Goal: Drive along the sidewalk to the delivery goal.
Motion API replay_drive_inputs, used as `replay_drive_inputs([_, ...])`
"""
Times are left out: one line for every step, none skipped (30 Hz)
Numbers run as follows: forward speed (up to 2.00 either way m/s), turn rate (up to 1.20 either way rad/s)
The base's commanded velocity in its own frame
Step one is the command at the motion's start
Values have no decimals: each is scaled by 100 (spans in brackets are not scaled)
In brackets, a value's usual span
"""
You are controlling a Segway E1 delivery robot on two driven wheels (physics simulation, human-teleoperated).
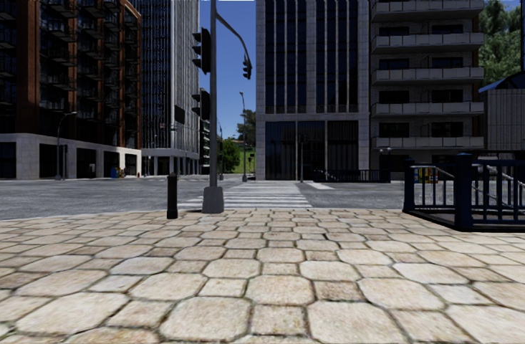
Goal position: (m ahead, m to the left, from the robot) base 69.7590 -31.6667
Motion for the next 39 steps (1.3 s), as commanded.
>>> replay_drive_inputs([200,0])
replay_drive_inputs([200,0])
replay_drive_inputs([200,0])
replay_drive_inputs([200,0])
replay_drive_inputs([200,0])
replay_drive_inputs([200,0])
replay_drive_inputs([200,0])
replay_drive_inputs([200,0])
replay_drive_inputs([200,0])
replay_drive_inputs([200,0])
replay_drive_inputs([200,0])
replay_drive_inputs([200,0])
replay_drive_inputs([200,0])
replay_drive_inputs([200,0])
replay_drive_inputs([200,0])
replay_drive_inputs([200,0])
replay_drive_inputs([200,0])
replay_drive_inputs([200,0])
replay_drive_inputs([200,0])
replay_drive_inputs([200,0])
replay_drive_inputs([200,0])
replay_drive_inputs([200,0])
replay_drive_inputs([200,0])
replay_drive_inputs([200,0])
replay_drive_inputs([200,0])
replay_drive_inputs([200,0])
replay_drive_inputs([200,0])
replay_drive_inputs([200,0])
replay_drive_inputs([200,0])
replay_drive_inputs([200,0])
replay_drive_inputs([200,0])
replay_drive_inputs([200,0])
replay_drive_inputs([200,0])
replay_drive_inputs([200,0])
replay_drive_inputs([200,0])
replay_drive_inputs([200,0])
replay_drive_inputs([200,0])
replay_drive_inputs([200,0])
replay_drive_inputs([200,0])
